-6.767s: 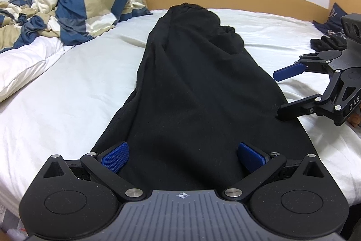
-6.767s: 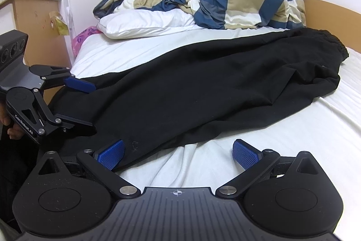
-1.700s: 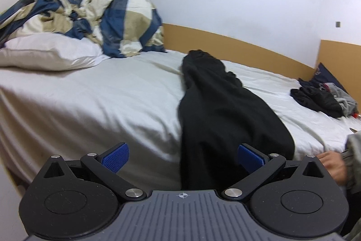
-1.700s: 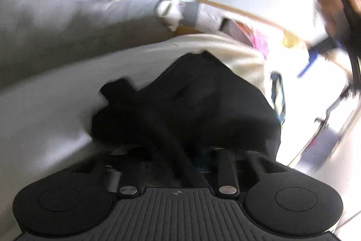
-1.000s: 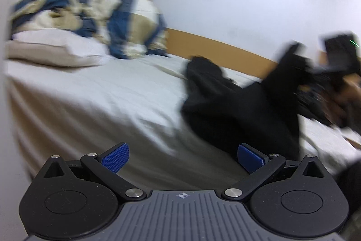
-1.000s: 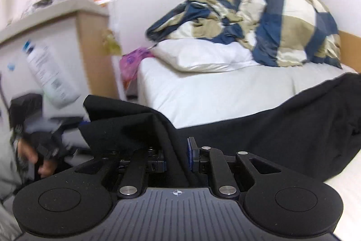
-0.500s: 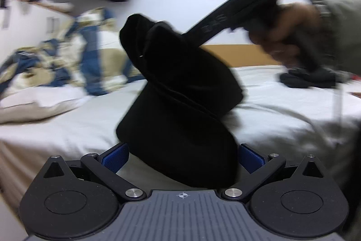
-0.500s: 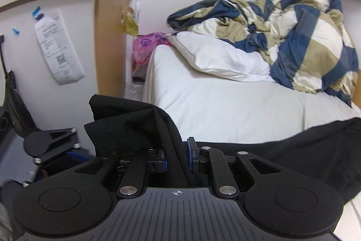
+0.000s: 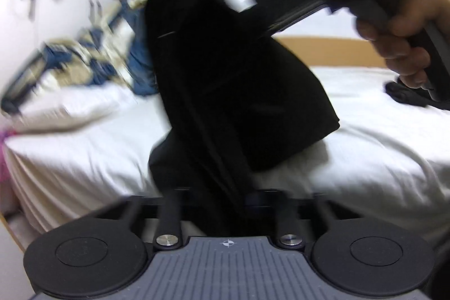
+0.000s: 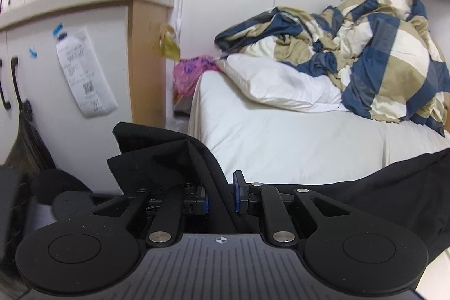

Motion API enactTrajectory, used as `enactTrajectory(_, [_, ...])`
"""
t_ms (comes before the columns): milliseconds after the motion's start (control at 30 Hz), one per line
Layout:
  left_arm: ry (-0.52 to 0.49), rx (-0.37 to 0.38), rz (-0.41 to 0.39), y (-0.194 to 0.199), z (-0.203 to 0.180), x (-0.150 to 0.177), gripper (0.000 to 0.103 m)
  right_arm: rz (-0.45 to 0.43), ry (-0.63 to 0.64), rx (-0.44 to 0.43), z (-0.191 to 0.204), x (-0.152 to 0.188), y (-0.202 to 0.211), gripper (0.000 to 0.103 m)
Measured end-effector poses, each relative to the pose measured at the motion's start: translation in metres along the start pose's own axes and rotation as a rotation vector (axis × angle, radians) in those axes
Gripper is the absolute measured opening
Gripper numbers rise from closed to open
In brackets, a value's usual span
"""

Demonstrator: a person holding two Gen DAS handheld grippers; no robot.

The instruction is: Fold clothes

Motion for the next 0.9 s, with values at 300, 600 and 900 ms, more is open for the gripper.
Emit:
enactTrajectory(300, [-0.432, 0.24, 0.262, 0.008, 0.042, -0.078, 0.008, -0.024, -0.203, 0.009, -0.016, 0.058, 0.025, 0.016])
enactTrajectory(600, [-0.761, 0.357, 0.423, -0.102, 0.002, -0.201, 0.03, -0.092, -0.458, 0.168, -0.046, 0.093, 0.04, 0.016])
enactTrajectory(900, [-0.666, 0.269, 0.453, -0.224, -0.016, -0.209, 0.094, -0.103, -0.605, 0.352, -0.084, 0.12, 0.055, 0.031])
Point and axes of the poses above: each gripper's, at about its wrist camera, not at the fingertips, and y roughly against the way its jaws point, z to its left, x to its underside, the point moved 3 cm from there along -y, roughly the way its jaws point, and after that the axes turned 10 degrees about y, right-handed, at the moved point
